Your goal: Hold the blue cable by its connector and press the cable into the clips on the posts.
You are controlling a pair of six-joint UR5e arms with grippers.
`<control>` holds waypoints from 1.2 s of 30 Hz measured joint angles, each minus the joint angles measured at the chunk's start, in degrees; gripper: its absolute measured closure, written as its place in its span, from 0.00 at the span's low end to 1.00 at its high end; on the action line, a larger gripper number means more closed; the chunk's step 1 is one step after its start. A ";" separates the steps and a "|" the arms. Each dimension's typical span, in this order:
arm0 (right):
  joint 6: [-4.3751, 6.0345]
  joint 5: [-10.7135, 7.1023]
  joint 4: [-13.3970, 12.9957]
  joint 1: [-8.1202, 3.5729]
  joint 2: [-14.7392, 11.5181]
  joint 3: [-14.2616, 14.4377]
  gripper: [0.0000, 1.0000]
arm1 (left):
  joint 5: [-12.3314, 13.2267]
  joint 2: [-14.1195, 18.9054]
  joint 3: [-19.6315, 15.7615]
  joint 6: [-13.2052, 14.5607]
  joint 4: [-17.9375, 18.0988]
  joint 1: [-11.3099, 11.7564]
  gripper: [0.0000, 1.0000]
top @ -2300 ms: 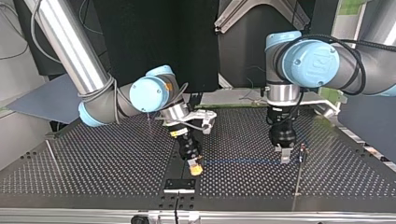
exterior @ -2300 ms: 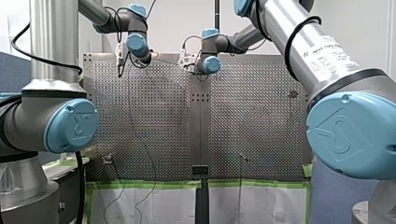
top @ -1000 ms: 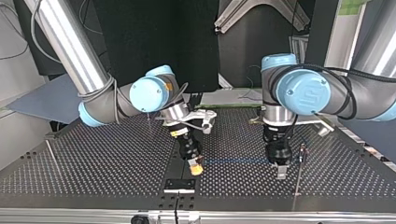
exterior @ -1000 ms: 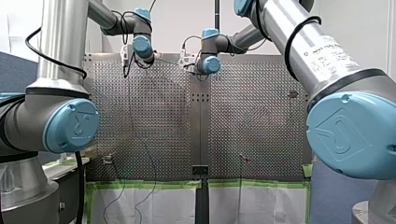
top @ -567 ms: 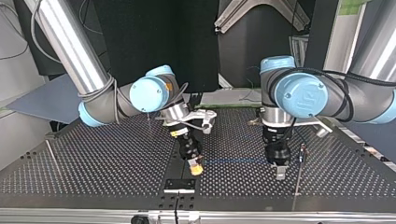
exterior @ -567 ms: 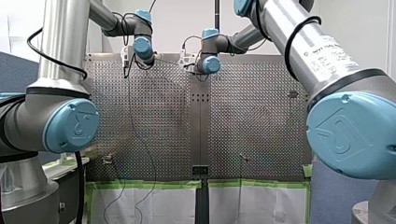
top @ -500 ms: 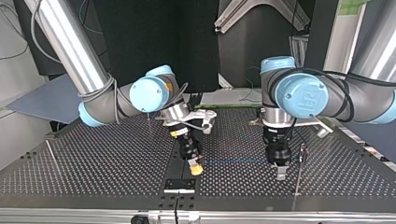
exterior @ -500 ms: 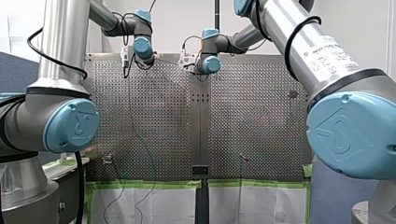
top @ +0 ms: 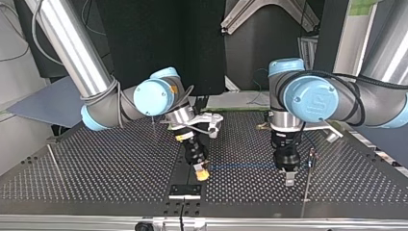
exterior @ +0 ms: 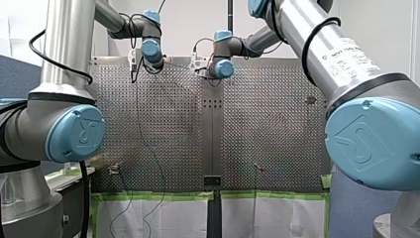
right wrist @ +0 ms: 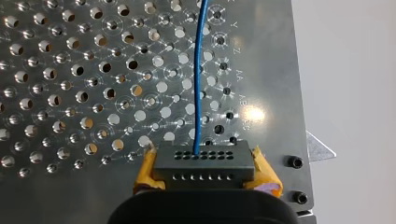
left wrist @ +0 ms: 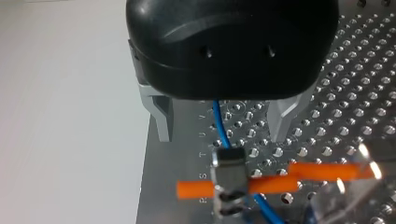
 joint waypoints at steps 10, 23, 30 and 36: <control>0.00 0.00 0.00 0.00 0.00 0.00 1.00 | -1.41 0.01 -0.03 0.39 1.69 -0.32 1.00; 0.00 -0.02 0.20 0.00 -0.02 0.00 1.00 | -0.30 0.02 -0.09 -1.55 1.50 -0.68 1.00; 0.14 -0.01 0.52 -0.11 -0.02 0.00 1.00 | -0.45 0.00 -0.13 -1.75 1.35 -0.88 1.00; -0.08 0.37 1.53 -0.33 -0.02 1.13 1.00 | -1.10 -0.30 -1.63 -1.94 2.13 -1.33 1.00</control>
